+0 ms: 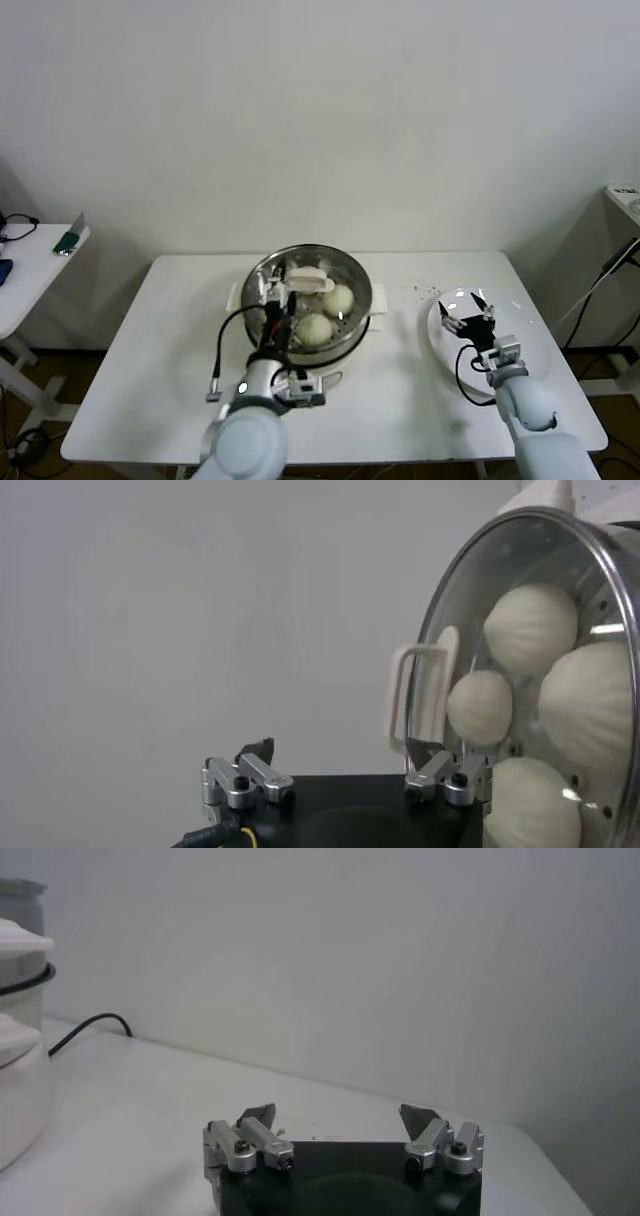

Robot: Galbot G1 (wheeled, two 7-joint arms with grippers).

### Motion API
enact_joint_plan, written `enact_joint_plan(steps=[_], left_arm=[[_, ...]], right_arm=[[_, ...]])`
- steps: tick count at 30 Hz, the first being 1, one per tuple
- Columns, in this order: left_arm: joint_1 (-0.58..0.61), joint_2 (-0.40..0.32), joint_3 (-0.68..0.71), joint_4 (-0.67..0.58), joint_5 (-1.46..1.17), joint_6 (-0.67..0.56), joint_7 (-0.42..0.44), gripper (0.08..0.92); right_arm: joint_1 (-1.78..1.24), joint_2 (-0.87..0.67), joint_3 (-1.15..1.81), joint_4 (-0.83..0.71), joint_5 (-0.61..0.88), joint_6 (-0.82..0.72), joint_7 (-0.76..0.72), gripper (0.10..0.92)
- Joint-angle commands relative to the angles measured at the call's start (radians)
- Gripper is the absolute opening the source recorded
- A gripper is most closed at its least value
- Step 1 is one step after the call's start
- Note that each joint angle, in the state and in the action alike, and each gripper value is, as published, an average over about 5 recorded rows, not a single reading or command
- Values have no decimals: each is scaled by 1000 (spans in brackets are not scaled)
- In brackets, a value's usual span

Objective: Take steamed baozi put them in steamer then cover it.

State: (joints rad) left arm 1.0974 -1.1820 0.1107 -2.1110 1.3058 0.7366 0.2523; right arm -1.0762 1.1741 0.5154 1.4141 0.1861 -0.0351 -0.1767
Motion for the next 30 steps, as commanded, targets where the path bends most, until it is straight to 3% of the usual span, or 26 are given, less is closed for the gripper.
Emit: enact_joint_plan(steps=[1, 8, 15, 21, 30], left_arm=[[221, 13, -331, -107, -342, -211, -308, 823], [367, -43, -668, -86, -887, -591, -441, 823], [469, -162, -849, 48, -1313, -858, -417, 823], [472, -215, -854, 179, -1433, -884, -404, 823], [440, -217, -852, 237, -1410, -886, -397, 823]], right_arm=[[-14, 16, 17, 27, -9, -7, 0, 823], [-47, 24, 38, 66, -4, 7, -16, 823], [-88, 32, 57, 109, 2, 37, -39, 823], [-131, 37, 66, 159, 38, 90, -72, 823], [-191, 31, 97, 208, 81, 99, -99, 823]])
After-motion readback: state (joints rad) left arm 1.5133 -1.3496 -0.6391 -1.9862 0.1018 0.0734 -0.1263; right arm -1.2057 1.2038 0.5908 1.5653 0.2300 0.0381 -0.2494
